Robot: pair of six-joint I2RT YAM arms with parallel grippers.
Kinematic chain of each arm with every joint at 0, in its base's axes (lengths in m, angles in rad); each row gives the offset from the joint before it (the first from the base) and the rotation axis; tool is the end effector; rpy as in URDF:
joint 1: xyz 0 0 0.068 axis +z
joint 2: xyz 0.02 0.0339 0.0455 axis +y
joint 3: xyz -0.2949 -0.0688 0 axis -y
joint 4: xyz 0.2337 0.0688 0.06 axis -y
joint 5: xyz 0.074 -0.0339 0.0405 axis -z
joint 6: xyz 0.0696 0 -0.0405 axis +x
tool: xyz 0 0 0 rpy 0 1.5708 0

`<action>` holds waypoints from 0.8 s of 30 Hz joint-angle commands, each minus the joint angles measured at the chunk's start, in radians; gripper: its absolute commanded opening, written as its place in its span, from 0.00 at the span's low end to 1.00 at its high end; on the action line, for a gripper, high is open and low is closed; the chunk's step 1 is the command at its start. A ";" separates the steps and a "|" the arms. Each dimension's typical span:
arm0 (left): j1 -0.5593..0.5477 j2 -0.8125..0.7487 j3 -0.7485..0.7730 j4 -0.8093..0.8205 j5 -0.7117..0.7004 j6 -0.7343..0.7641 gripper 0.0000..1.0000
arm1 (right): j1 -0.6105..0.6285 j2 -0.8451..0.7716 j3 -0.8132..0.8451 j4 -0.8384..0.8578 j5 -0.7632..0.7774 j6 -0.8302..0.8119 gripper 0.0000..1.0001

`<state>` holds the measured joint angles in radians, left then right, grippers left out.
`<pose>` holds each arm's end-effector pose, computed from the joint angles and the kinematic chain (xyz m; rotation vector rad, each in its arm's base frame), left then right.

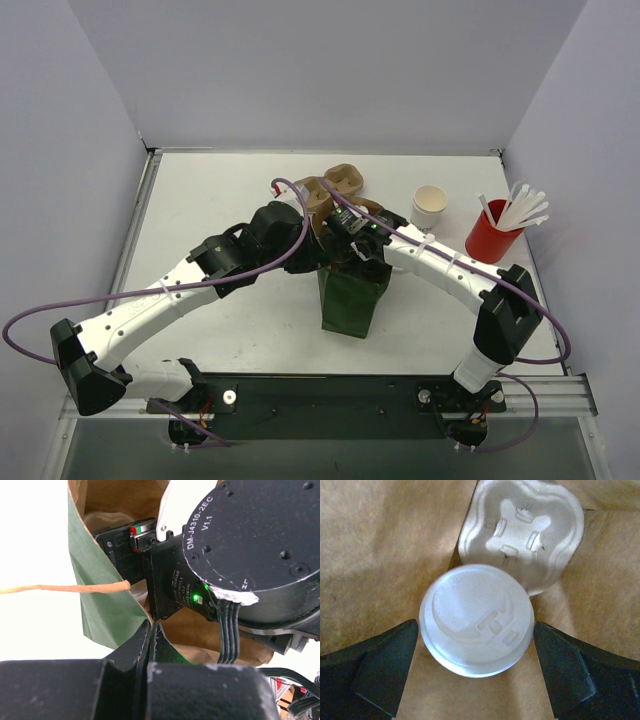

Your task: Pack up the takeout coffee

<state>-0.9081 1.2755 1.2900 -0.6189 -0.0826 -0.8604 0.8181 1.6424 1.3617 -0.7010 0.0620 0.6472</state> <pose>0.1798 -0.2211 0.3775 0.0050 2.3231 -0.8817 0.2506 0.2612 0.2813 -0.1993 2.6163 0.4719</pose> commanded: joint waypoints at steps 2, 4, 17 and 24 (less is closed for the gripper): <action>0.008 -0.033 0.012 0.039 -0.054 0.003 0.00 | 0.001 -0.055 0.040 -0.071 -0.001 0.000 0.95; 0.009 -0.033 0.012 0.039 -0.052 0.003 0.00 | -0.002 -0.058 0.045 -0.071 0.009 0.003 0.95; 0.009 -0.039 0.023 0.013 -0.039 0.012 0.00 | -0.025 -0.046 0.068 -0.083 0.018 0.002 0.95; 0.009 -0.038 0.043 -0.025 -0.045 0.011 0.00 | -0.028 -0.016 0.076 -0.086 0.019 -0.004 0.95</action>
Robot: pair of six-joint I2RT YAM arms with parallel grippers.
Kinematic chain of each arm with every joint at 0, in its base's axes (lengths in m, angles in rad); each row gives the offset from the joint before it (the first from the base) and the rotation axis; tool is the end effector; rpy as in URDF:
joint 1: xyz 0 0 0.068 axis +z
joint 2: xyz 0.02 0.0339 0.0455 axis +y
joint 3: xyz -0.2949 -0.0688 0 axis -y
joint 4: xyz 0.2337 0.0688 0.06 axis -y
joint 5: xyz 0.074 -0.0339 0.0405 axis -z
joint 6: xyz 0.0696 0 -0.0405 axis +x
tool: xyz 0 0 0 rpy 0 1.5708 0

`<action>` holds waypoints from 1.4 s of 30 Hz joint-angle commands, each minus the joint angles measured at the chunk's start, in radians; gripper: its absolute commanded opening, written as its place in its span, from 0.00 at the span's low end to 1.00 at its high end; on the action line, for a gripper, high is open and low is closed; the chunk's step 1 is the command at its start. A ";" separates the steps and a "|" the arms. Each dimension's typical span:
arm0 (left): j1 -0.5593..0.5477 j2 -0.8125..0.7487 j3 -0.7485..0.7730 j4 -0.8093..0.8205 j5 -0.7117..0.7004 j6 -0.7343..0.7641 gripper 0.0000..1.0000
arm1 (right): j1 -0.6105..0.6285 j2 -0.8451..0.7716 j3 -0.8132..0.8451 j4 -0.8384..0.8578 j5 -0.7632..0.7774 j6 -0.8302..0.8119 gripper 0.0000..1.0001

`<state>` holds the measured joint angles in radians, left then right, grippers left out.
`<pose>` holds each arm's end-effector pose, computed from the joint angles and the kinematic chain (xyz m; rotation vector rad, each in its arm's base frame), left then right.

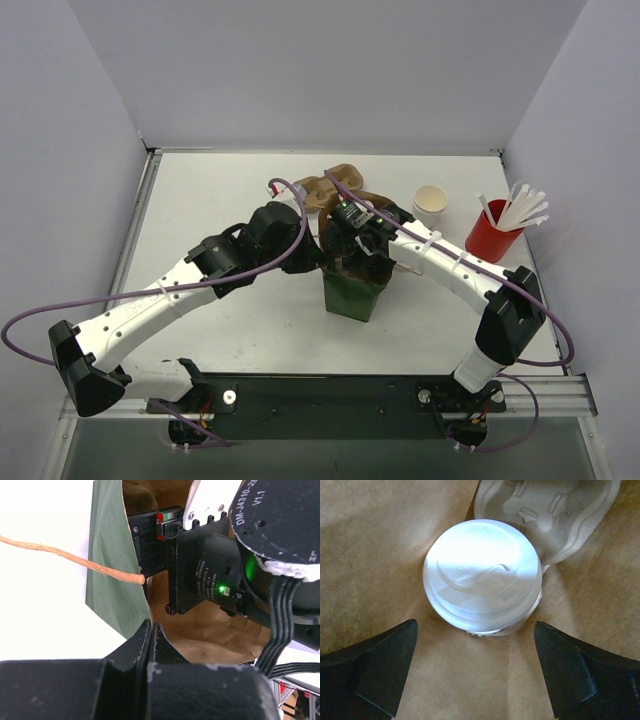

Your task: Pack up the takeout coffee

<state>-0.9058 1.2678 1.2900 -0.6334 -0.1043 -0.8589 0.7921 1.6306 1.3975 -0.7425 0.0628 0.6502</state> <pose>0.1795 -0.2171 0.3780 -0.0086 2.3195 -0.8548 0.2555 0.2527 0.2935 -0.1603 2.6106 0.4679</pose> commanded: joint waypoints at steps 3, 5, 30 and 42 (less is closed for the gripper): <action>0.008 -0.027 0.058 -0.040 -0.034 -0.002 0.00 | -0.004 0.008 0.054 -0.044 0.008 -0.012 0.95; 0.008 -0.015 0.078 -0.067 -0.035 -0.005 0.00 | -0.002 0.015 0.063 -0.041 -0.001 -0.018 0.95; 0.015 0.061 0.170 -0.193 -0.043 -0.046 0.00 | 0.021 0.064 0.132 -0.049 -0.024 -0.023 0.96; 0.016 0.067 0.183 -0.221 -0.063 -0.055 0.00 | 0.029 0.049 0.163 -0.083 0.046 -0.014 0.99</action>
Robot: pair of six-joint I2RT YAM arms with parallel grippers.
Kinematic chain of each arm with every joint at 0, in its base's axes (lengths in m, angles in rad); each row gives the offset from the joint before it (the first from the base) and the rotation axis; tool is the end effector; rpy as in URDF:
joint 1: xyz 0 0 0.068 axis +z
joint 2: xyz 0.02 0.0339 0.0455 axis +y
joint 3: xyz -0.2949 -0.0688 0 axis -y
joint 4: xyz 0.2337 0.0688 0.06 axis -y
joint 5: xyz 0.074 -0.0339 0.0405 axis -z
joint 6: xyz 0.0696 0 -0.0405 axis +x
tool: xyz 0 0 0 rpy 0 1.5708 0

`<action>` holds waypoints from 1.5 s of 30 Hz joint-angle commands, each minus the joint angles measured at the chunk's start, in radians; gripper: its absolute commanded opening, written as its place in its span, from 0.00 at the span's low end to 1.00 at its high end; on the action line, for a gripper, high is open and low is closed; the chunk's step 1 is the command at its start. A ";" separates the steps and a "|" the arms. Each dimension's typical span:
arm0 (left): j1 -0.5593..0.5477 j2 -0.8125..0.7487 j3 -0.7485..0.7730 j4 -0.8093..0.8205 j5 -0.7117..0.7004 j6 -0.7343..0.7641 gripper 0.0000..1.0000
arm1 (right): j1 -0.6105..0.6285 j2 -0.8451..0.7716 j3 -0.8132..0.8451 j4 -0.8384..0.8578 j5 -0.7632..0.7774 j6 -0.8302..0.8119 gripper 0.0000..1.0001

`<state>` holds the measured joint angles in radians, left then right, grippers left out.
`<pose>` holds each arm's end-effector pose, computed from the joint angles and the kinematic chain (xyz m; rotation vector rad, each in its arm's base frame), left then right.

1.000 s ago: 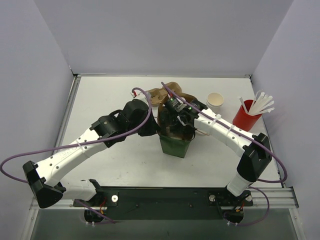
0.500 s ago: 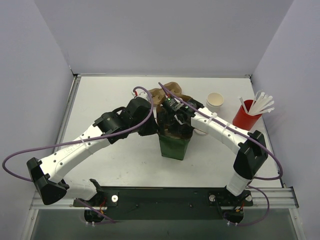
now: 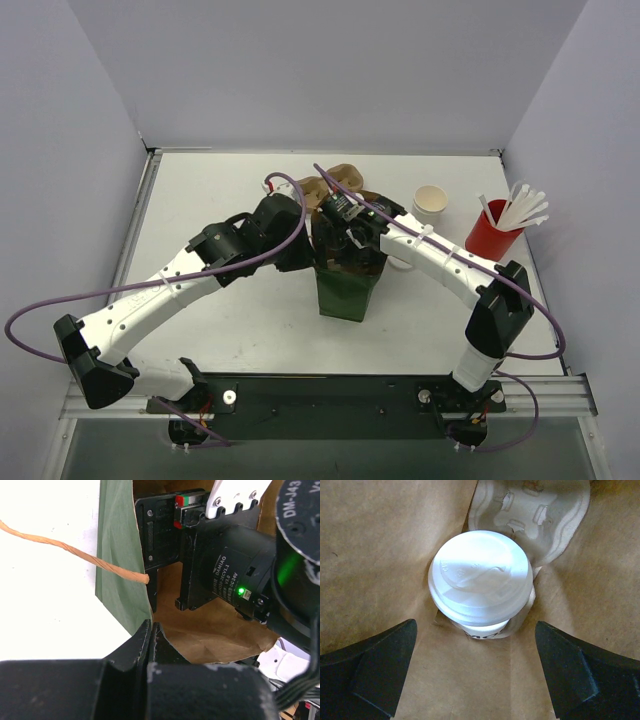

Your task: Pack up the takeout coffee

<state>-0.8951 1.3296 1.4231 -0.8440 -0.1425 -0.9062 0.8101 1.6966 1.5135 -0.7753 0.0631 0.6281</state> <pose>0.1836 -0.2132 0.3840 -0.0889 2.4299 -0.7205 0.2653 0.2724 0.3051 -0.2104 2.5911 0.4796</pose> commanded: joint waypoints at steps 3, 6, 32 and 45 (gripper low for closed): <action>0.004 0.003 0.051 -0.018 -0.029 -0.010 0.00 | 0.006 -0.025 0.042 -0.050 0.050 0.007 0.99; 0.005 0.005 0.053 -0.026 -0.035 -0.016 0.00 | 0.001 -0.032 0.043 -0.050 0.047 0.004 0.99; 0.004 0.003 0.048 -0.064 -0.066 -0.045 0.00 | -0.019 -0.081 0.059 -0.068 0.069 0.001 1.00; 0.004 0.010 0.051 -0.063 -0.063 -0.043 0.00 | -0.005 -0.101 0.128 -0.082 0.049 0.002 1.00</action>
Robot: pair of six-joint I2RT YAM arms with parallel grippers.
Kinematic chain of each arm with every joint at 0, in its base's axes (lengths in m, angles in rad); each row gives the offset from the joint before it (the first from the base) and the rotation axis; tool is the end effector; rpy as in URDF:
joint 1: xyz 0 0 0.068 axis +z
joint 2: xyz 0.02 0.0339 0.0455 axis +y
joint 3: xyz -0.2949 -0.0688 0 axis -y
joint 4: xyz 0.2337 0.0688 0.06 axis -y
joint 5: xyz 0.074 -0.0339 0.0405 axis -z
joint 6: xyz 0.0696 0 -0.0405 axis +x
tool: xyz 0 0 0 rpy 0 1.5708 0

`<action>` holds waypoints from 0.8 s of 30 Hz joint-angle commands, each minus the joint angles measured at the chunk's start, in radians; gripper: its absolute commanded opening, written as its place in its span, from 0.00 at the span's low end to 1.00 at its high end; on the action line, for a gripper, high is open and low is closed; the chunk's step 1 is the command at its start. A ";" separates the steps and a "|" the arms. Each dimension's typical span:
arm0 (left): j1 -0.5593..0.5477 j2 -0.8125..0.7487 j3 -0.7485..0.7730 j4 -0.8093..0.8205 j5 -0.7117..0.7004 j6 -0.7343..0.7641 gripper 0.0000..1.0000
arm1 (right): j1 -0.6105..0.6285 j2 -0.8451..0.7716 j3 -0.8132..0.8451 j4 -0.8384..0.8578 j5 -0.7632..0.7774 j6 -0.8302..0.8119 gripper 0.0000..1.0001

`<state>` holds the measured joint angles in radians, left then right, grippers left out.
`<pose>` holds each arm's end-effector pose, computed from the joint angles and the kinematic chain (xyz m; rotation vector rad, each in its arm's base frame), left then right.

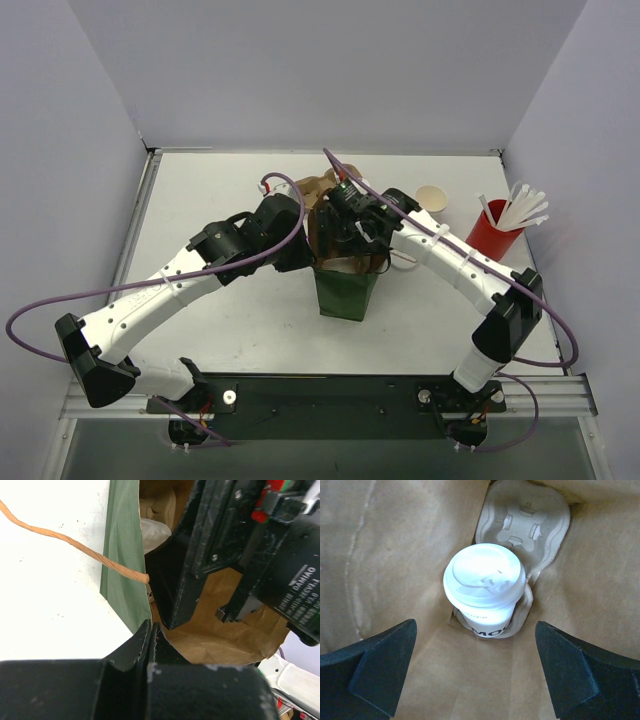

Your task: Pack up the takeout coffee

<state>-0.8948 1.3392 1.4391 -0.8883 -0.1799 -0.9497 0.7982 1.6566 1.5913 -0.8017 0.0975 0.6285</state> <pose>0.1845 -0.2101 0.3825 -0.1583 2.4460 -0.6717 0.2667 0.2639 0.3427 -0.1673 2.4958 0.5087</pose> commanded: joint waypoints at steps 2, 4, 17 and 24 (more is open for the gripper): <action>0.004 -0.002 0.035 -0.017 -0.026 -0.001 0.00 | 0.012 -0.060 0.067 -0.060 0.016 0.002 1.00; 0.004 -0.002 0.032 -0.014 -0.027 -0.001 0.00 | 0.015 -0.063 0.078 -0.068 0.022 0.004 1.00; 0.004 -0.002 0.034 -0.014 -0.035 -0.004 0.00 | 0.021 -0.109 0.114 -0.094 0.027 0.007 1.00; 0.005 0.000 0.038 -0.014 -0.036 -0.006 0.00 | 0.021 -0.146 0.133 -0.103 0.025 0.008 1.00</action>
<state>-0.8948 1.3396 1.4391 -0.8883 -0.1833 -0.9520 0.8131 1.5692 1.6817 -0.8543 0.0982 0.6289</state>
